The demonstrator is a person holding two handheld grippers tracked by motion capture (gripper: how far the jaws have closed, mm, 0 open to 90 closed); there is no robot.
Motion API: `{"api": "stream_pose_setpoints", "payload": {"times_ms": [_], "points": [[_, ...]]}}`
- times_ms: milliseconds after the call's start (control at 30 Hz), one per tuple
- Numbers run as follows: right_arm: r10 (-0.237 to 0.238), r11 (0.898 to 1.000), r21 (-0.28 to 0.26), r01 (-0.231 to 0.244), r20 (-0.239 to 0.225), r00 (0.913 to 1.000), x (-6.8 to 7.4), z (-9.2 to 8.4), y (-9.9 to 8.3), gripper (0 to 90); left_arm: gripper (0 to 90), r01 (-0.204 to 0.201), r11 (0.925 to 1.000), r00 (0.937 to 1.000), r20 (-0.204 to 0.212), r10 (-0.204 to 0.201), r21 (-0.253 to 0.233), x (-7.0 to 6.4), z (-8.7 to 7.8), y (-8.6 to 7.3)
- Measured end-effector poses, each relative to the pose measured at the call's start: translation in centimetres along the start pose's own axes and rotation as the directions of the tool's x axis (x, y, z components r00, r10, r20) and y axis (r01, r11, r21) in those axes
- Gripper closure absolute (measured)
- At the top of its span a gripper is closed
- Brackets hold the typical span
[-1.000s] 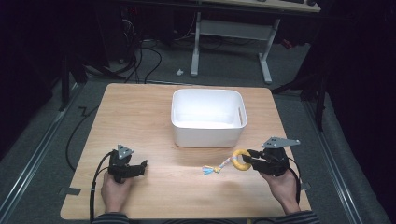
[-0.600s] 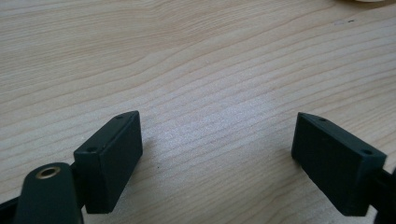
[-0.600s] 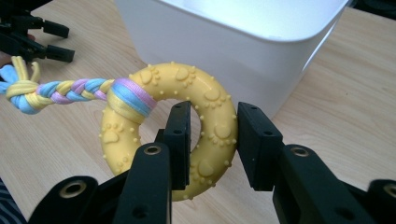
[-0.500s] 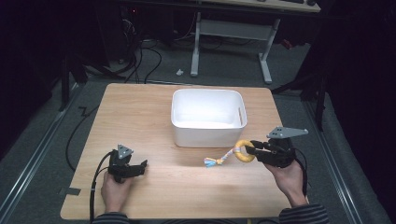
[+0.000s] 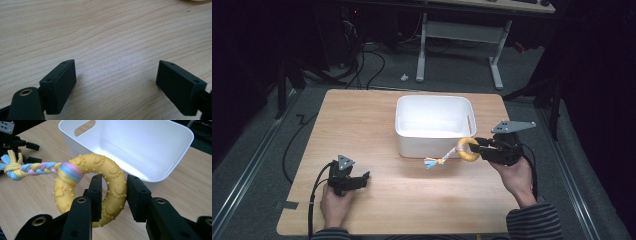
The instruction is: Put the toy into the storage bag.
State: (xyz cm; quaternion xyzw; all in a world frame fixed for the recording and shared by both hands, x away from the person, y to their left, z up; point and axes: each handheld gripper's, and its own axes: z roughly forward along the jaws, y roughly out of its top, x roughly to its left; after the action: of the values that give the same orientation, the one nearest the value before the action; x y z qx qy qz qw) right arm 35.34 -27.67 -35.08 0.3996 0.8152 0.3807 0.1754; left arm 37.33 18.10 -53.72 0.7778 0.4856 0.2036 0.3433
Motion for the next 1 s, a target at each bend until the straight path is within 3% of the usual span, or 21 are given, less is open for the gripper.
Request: {"api": "stream_pose_setpoints", "payload": {"times_ms": [600, 1000], "points": [[0.011, 0.999, -0.037, -0.011, 0.002, 0.9999, -2.2, 0.1, 3.1, 67.4, 16.7, -0.001, 1.0, 1.0, -0.001, 0.001, 0.001, 0.0, 0.0, 0.0], [0.021, 0.999, -0.04, -0.022, -0.012, 0.9997, -3.0, 2.5, 4.4, 67.3, 16.9, 0.0, 1.0, 1.0, -0.001, 0.0, 0.0, 0.0, 0.0, 0.0]]}}
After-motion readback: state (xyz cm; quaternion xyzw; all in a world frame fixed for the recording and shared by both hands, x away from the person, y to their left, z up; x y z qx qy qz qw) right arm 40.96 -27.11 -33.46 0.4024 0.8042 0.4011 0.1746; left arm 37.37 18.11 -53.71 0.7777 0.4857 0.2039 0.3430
